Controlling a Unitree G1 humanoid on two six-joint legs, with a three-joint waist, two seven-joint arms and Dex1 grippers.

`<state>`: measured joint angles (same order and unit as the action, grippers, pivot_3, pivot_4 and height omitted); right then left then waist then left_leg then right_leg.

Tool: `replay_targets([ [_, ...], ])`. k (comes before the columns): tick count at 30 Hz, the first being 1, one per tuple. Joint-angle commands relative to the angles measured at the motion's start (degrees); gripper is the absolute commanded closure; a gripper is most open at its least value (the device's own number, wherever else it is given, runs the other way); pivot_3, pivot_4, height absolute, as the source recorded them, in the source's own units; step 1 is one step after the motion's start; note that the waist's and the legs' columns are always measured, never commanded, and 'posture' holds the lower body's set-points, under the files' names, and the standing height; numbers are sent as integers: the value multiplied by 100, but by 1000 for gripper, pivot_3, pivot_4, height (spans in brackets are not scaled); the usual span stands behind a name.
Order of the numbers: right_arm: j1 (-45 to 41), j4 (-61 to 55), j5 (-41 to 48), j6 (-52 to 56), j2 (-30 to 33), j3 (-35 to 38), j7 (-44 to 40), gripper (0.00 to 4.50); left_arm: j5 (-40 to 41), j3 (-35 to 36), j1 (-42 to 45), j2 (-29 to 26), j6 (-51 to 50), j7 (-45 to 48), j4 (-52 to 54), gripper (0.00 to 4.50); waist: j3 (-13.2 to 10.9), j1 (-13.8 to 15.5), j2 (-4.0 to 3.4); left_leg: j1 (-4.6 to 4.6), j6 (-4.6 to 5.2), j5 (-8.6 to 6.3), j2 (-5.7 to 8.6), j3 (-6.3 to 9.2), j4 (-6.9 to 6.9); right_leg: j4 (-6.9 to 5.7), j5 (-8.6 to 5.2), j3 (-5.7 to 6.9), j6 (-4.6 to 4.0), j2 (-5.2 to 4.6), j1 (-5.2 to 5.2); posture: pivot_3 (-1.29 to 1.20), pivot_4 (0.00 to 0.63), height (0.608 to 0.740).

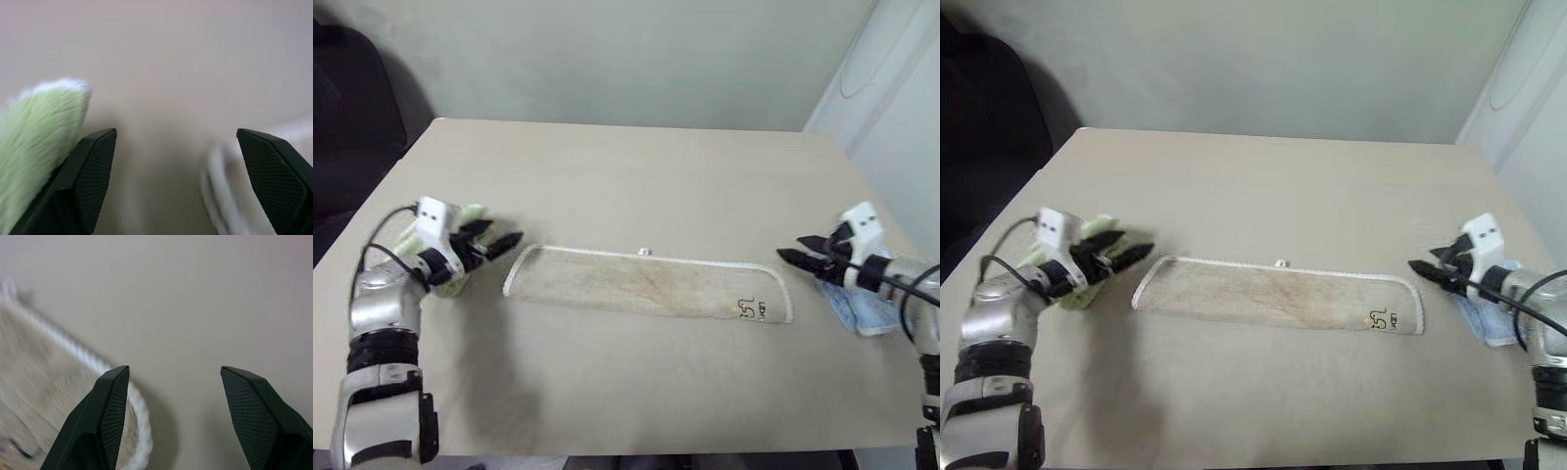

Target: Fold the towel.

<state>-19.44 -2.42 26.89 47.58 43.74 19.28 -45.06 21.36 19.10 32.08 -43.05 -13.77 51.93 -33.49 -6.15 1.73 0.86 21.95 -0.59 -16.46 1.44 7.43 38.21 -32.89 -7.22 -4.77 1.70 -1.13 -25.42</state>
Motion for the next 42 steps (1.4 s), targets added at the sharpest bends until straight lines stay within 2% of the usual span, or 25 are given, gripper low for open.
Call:
replay_targets([
  [1,334,-725,1108,1709,-263,1106,512,1353,204,319,-257,-181,62,-33,636,231,2,-2,3,-2,0,-1,2,0,0,1,-2,-1,3,3,3,0,150,740],
  [6,779,-1168,1851,3455,-837,2057,1156,1353,134,69,-754,-264,223,350,1300,231,0,-1,3,-5,6,-5,9,2,1,-2,-16,-6,20,3,4,0,150,740],
  [11,883,-1218,2145,4450,-1275,2727,1533,1353,452,-147,-828,-104,-181,573,1937,231,-5,1,14,10,-30,-27,19,11,3,-3,-18,-7,17,-2,-7,0,150,740],
  [20,1637,-1063,2705,4492,-1551,3140,1869,1353,826,-515,-1267,25,-696,966,3037,231,-3,-17,12,6,-31,-51,25,15,0,-4,-26,-8,13,-9,-10,0,150,740],
  [22,1666,-1094,2842,4492,-1673,3172,1944,1353,853,-559,-1306,63,-764,970,3127,231,-3,-22,12,5,-40,-56,25,14,-1,-5,-61,-8,68,-8,-10,0,150,740],
  [31,969,-1064,2827,4445,-2708,3142,2764,1353,952,-725,-1350,328,-955,832,3365,231,2,-77,16,0,-43,-56,24,15,2,-7,-52,-9,52,-8,-13,0,150,740],
  [33,831,-1006,2795,4359,-2828,3157,2891,1353,962,-731,-1355,362,-978,805,3404,231,3,-82,15,-1,-29,-50,25,15,1,-9,-22,-8,5,-8,-15,0,150,740],
  [42,481,-605,2684,3935,-2994,2983,3263,1353,975,-753,-1430,473,-1059,653,3612,231,6,-77,18,-1,-35,-56,28,17,2,-7,-19,-9,0,-10,-14,0,150,740],
])
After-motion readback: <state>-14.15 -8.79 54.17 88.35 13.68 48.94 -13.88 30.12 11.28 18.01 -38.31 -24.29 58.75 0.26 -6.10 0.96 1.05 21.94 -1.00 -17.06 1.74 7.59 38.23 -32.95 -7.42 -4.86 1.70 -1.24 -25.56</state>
